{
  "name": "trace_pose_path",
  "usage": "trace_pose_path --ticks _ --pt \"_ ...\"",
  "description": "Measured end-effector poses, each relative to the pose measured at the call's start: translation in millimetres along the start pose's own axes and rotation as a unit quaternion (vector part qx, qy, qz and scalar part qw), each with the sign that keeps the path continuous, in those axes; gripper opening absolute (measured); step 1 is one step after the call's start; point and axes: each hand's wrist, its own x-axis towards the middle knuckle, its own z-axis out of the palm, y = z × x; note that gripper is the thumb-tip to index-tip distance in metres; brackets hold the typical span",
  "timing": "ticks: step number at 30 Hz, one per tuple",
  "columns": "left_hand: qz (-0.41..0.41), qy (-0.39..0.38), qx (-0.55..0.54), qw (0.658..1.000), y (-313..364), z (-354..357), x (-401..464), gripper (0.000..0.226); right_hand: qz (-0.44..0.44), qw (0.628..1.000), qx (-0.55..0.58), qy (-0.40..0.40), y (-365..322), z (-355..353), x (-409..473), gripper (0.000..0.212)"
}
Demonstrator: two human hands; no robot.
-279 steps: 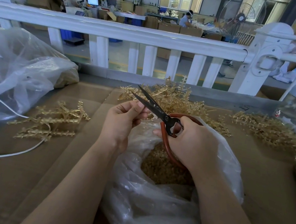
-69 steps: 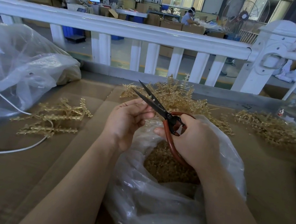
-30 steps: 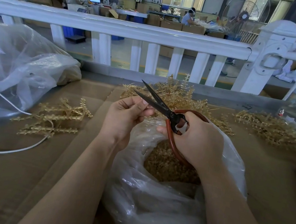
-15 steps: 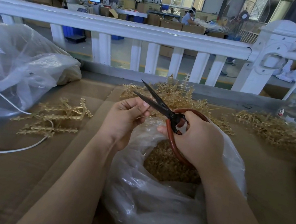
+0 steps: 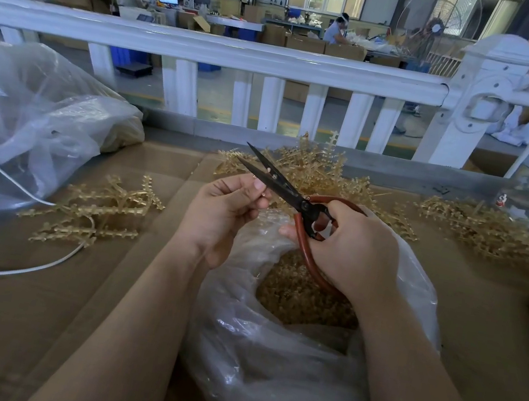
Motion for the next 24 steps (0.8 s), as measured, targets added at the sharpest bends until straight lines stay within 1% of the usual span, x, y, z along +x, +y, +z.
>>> trace_pose_path --ticks 7,10,14,18,22,23,24 --pt "-0.012 -0.003 -0.023 1.0 -1.8 -4.0 1.2 0.01 0.009 0.999 0.021 -0.024 -0.9 1.0 0.1 0.066" --pt "-0.014 -0.003 -0.022 1.0 -2.2 -5.2 1.6 0.01 0.01 0.998 0.03 -0.047 -0.7 1.5 -0.1 0.064" --pt "-0.016 -0.001 -0.027 1.0 -1.3 -5.1 1.4 0.009 0.012 0.998 0.032 -0.043 -1.5 1.1 -0.5 0.058" --pt "-0.017 0.011 -0.031 0.999 -1.2 -3.8 1.6 0.003 0.018 0.998 0.032 -0.051 -2.1 1.9 0.3 0.059" --pt "0.007 0.021 -0.011 1.0 -0.8 -1.7 1.6 0.003 0.02 0.998 0.032 -0.055 -1.2 2.6 0.7 0.056" --pt "0.018 0.024 -0.001 1.0 -0.6 -0.8 1.2 0.007 0.019 0.998 0.028 -0.053 -1.2 2.2 0.5 0.054" --pt "0.033 0.028 0.009 0.999 -1.1 -0.5 1.3 0.017 0.018 0.998 0.026 -0.05 -1.0 2.2 0.4 0.054"
